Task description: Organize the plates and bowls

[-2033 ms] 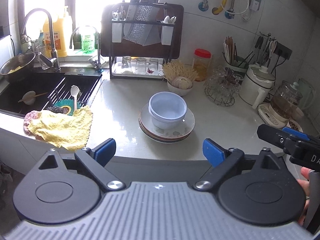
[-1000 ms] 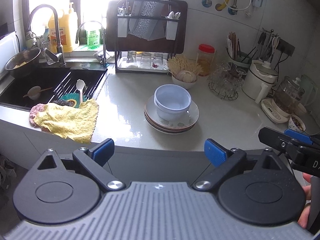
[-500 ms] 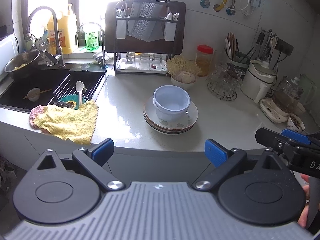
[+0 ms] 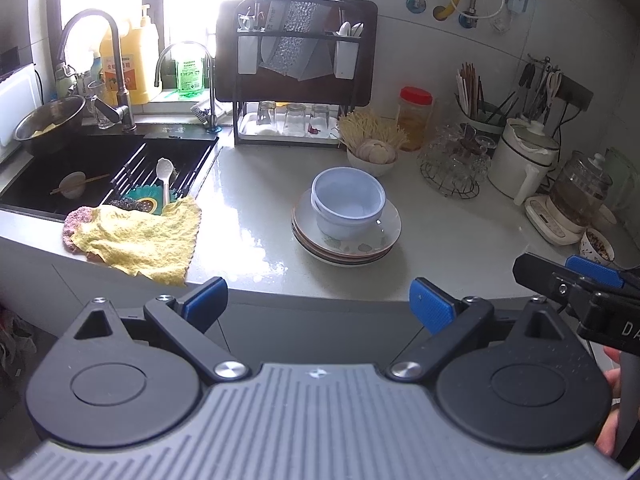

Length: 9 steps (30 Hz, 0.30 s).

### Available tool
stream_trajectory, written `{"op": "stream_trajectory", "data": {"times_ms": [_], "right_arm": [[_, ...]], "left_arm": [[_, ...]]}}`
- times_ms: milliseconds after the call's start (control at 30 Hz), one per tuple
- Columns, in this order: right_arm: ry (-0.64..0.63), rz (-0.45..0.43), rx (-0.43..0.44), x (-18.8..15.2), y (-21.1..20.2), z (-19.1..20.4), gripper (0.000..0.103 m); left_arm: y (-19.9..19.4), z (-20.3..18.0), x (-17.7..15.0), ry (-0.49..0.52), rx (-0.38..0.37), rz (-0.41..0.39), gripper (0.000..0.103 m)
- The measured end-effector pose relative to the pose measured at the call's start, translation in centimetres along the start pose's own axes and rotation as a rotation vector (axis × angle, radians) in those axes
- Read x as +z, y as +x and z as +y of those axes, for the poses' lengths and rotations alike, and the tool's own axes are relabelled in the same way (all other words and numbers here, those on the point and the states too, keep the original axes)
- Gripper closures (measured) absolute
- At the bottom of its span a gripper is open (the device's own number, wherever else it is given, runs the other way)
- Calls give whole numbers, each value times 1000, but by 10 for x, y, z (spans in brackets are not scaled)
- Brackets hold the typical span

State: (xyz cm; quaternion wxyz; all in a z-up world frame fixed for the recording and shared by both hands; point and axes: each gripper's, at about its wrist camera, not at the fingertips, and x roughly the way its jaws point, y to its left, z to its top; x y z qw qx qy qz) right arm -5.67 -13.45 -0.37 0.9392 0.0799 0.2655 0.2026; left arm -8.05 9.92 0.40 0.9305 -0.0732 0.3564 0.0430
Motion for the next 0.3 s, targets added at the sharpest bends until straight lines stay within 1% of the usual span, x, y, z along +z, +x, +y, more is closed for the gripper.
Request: {"op": "stream_trajectory", "data": {"times_ms": [300], "right_arm": [[16, 17, -13, -1, 5, -5, 0]], "left_arm": [[6, 0, -1, 5, 2, 19, 3]]}}
